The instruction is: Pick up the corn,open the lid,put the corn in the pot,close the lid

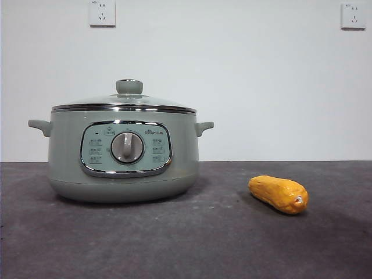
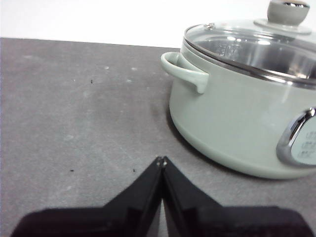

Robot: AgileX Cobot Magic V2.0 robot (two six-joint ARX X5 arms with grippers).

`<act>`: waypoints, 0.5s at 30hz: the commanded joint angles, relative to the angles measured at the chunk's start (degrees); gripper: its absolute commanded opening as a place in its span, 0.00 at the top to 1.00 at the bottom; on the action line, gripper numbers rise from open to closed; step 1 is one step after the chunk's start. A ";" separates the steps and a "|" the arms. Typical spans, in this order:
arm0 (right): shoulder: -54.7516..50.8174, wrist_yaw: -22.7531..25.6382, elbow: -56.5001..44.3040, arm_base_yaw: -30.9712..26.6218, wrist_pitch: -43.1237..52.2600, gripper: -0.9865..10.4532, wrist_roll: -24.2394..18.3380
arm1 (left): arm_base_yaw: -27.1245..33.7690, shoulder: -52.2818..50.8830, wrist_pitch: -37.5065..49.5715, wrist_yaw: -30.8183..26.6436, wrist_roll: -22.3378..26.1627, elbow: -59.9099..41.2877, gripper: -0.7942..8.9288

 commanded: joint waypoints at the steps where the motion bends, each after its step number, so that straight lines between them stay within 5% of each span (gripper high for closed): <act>1: -0.04 -0.17 1.31 -0.02 1.73 0.92 5.51 | 0.20 0.00 -0.17 0.50 -2.56 2.43 0.92; 6: 1.55 -0.61 8.48 -0.02 -1.09 0.92 7.89 | 0.20 1.44 -2.64 3.17 -4.07 9.33 0.92; 15: 12.76 -8.02 29.42 -0.02 -18.27 0.92 5.31 | 0.20 9.94 -14.84 7.67 -4.15 25.79 0.92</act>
